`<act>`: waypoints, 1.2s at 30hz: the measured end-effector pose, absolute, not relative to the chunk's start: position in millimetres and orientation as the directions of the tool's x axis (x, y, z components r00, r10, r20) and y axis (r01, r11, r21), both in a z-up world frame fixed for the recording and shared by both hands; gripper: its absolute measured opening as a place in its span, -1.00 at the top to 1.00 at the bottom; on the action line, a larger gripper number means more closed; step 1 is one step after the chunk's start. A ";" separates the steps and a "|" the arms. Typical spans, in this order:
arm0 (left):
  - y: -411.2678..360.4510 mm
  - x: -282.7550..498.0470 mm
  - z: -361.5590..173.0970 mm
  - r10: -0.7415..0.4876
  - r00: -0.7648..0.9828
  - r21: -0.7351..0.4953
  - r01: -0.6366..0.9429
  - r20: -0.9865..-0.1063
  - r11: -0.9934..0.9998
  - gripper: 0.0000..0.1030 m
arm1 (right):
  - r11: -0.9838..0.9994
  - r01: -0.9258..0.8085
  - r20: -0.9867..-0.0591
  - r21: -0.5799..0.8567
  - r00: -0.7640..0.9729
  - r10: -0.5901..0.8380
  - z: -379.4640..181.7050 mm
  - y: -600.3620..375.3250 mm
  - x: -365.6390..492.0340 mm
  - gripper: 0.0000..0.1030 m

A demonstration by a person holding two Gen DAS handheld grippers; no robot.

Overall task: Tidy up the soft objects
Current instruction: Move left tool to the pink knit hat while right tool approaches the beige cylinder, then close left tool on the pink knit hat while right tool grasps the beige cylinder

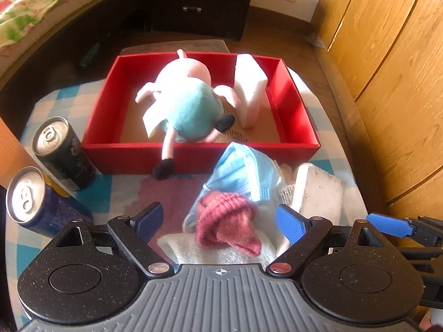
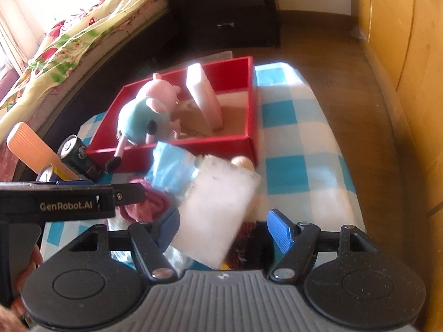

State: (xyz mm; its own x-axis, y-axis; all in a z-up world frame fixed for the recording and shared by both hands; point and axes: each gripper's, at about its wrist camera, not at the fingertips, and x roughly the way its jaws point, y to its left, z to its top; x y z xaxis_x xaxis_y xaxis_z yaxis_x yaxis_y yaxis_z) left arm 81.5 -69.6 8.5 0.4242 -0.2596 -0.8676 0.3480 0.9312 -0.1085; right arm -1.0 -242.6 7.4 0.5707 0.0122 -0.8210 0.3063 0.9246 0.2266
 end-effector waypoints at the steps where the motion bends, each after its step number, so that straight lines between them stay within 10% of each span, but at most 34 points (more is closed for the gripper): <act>1: -71.5 80.5 7.3 -0.257 0.423 -0.105 0.350 -0.869 0.931 -0.67 | 0.922 0.311 -0.822 0.230 0.569 0.012 6.7 -243.5 -3.7 0.06; 10: -76.3 92.4 -15.7 -0.227 0.384 -0.104 0.315 -0.895 0.943 -0.56 | 0.910 0.339 -0.824 0.241 0.566 0.008 5.3 -254.8 -13.4 0.04; 21: -61.3 98.5 -18.8 -0.280 0.357 -0.196 0.252 -0.891 0.948 0.25 | 0.864 0.367 -0.803 0.344 0.591 0.069 3.7 -254.8 2.4 -0.08; 36: -29.4 85.9 4.9 -0.301 0.399 -0.212 0.253 -0.866 0.944 0.31 | 0.862 0.399 -0.844 0.312 0.533 0.059 -24.2 -225.7 43.9 -0.08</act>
State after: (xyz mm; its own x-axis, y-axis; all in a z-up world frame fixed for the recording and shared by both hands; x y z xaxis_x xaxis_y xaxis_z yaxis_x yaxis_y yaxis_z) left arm 85.9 -29.4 4.9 0.3995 -0.3013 -0.8658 0.2530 0.9440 -0.2117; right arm 43.9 -225.7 -24.2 0.5329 0.0586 -0.8441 0.3992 0.8622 0.3118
